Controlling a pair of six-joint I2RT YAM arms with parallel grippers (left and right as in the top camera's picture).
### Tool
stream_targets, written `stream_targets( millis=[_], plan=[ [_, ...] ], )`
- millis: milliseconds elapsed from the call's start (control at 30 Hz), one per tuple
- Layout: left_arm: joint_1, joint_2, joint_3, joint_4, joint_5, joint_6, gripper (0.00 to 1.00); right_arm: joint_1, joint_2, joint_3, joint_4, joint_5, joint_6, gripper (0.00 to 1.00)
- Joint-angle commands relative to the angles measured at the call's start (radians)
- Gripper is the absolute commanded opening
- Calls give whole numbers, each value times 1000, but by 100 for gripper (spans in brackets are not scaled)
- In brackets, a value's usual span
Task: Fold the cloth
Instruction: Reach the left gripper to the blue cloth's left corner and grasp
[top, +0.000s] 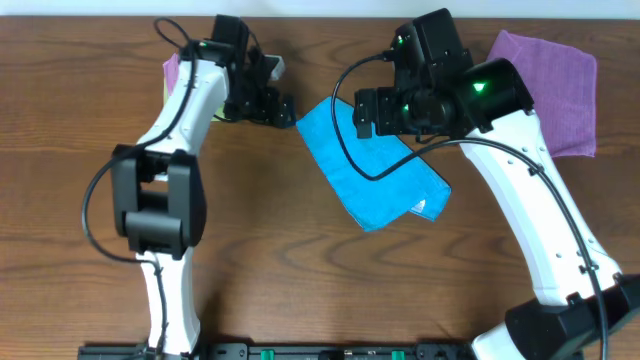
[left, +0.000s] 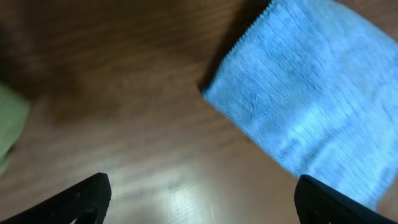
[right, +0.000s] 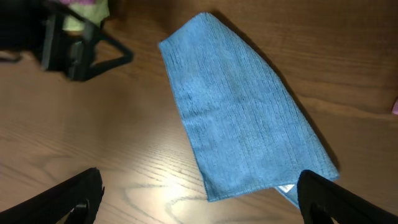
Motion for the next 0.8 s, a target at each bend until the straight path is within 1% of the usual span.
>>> stream_targets(
  millis=[0, 67, 267, 367, 600, 767],
  plan=[
    [-36, 24, 15, 48, 23, 20, 95, -9, -9, -1, 0, 13, -45, 99],
    [-56, 40, 15, 88, 20, 15, 95, -11, -9, -1, 0, 13, -50, 98],
    [-100, 96, 15, 160, 23, -63, 95, -18, -9, -1, 0, 13, -59, 99],
    [-107, 122, 15, 166, 19, -66, 95, -21, -9, -1, 0, 13, -60, 99],
    [-106, 149, 15, 227, 0, -130, 95, -21, -9, -1, 0, 13, -85, 99],
    [-106, 174, 15, 267, 35, -191, 95, -22, -9, -1, -1, 13, -85, 99]
  ],
)
